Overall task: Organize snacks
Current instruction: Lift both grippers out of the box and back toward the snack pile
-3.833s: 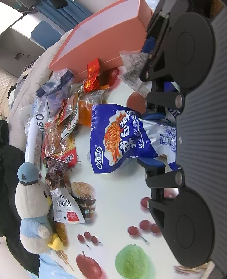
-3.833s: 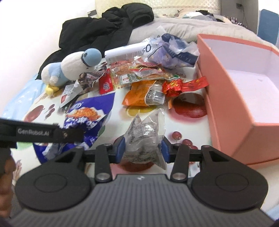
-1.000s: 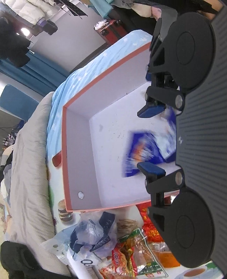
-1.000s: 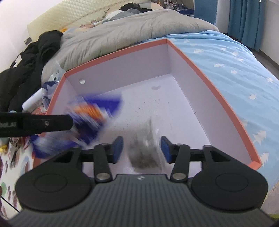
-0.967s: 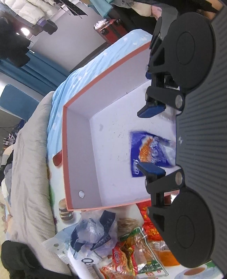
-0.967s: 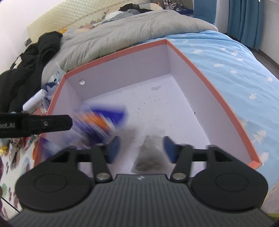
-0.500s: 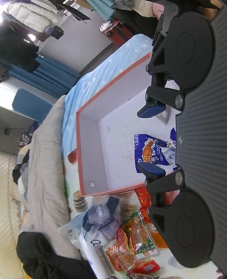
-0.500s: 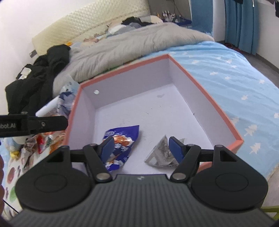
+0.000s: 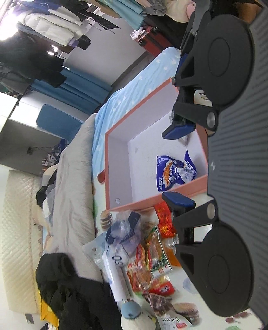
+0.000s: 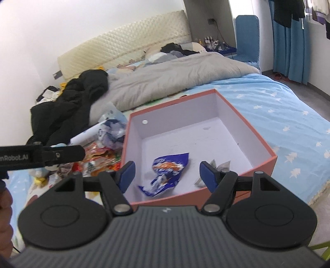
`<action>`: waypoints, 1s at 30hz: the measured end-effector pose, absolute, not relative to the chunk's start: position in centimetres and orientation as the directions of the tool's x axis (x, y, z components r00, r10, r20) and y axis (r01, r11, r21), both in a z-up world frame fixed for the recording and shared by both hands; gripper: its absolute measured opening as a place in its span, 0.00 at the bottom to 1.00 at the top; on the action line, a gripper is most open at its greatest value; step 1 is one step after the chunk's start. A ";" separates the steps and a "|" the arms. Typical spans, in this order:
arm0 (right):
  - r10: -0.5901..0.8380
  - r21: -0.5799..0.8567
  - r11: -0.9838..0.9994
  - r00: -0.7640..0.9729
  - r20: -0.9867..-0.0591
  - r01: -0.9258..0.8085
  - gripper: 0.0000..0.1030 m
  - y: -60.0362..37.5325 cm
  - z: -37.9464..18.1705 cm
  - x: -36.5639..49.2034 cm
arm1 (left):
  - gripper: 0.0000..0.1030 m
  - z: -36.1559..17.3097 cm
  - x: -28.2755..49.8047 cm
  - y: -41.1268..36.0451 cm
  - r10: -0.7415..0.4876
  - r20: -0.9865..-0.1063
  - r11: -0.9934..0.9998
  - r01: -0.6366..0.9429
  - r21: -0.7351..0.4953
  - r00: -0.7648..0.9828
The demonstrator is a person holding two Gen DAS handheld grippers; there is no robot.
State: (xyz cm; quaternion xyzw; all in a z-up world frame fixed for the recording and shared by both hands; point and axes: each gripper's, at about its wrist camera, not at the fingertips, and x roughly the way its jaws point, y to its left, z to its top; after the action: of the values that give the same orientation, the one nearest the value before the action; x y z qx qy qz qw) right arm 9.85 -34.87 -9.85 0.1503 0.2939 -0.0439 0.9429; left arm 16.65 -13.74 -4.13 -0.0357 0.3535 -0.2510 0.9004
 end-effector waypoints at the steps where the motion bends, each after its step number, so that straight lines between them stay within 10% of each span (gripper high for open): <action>1: 0.007 0.257 0.952 0.827 -0.563 0.167 0.69 -34.4 -9.6 9.4 | 0.60 -3.9 16.1 -13.2 -0.477 -0.613 0.872 0.425 -0.242 0.629; 30: 0.135 0.219 0.975 0.862 -0.489 -0.029 0.69 -24.3 -8.2 0.6 | 0.60 -3.4 2.2 -1.6 -0.337 -0.572 0.940 0.234 -0.248 0.748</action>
State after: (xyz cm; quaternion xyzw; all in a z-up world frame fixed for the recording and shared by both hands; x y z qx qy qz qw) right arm 0.57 -24.33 -8.24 0.1027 0.2593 0.0427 0.9594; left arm 2.19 -1.57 -3.37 -0.0806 0.3202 -0.1534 0.9314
